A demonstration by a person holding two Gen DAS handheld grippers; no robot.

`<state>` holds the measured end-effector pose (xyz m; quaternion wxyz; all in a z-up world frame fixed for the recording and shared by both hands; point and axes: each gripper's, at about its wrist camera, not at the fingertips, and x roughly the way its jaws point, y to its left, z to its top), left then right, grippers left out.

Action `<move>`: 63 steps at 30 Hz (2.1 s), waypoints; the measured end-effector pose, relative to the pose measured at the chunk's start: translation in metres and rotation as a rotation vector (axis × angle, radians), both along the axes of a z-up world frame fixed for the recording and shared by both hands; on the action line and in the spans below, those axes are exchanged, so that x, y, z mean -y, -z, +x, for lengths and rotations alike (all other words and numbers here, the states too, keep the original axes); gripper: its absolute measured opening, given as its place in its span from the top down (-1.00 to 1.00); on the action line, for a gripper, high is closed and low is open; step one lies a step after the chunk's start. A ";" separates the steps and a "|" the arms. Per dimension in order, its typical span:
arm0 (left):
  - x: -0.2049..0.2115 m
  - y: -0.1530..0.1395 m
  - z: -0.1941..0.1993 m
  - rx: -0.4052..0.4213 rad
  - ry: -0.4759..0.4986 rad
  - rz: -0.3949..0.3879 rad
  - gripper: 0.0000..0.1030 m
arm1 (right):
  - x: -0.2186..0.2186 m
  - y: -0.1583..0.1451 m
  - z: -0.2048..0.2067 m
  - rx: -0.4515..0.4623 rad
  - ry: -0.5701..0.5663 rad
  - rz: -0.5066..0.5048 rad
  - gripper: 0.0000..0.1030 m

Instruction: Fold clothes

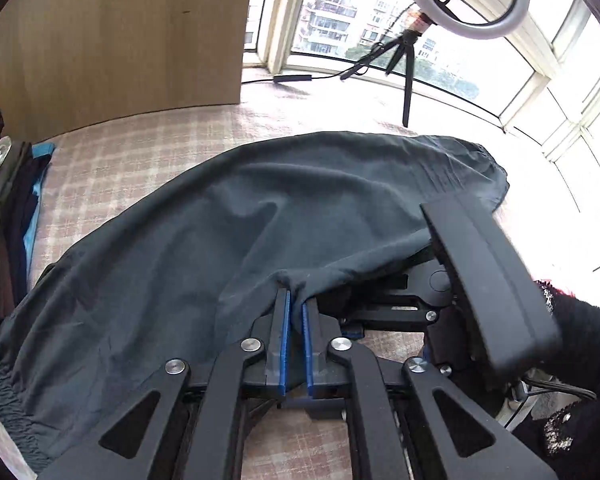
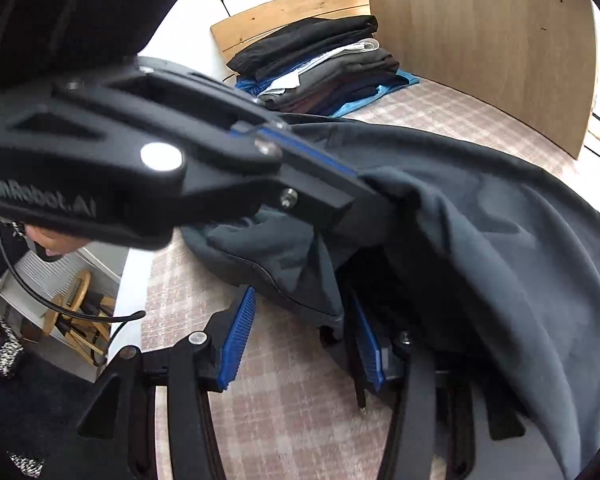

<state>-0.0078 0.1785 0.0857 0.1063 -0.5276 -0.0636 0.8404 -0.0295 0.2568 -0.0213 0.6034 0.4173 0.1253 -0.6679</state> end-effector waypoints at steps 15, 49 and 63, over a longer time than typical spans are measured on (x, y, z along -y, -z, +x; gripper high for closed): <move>0.192 0.085 0.141 0.146 -0.535 -0.147 0.97 | -0.049 -0.005 0.061 0.138 0.077 -0.077 0.89; -0.131 0.028 0.048 0.022 0.470 -0.297 0.21 | -0.524 -0.041 -0.171 0.509 1.454 -0.039 0.23; -0.131 0.079 0.056 0.192 0.623 -0.244 0.83 | -0.519 -0.048 -0.179 0.380 1.520 0.017 0.95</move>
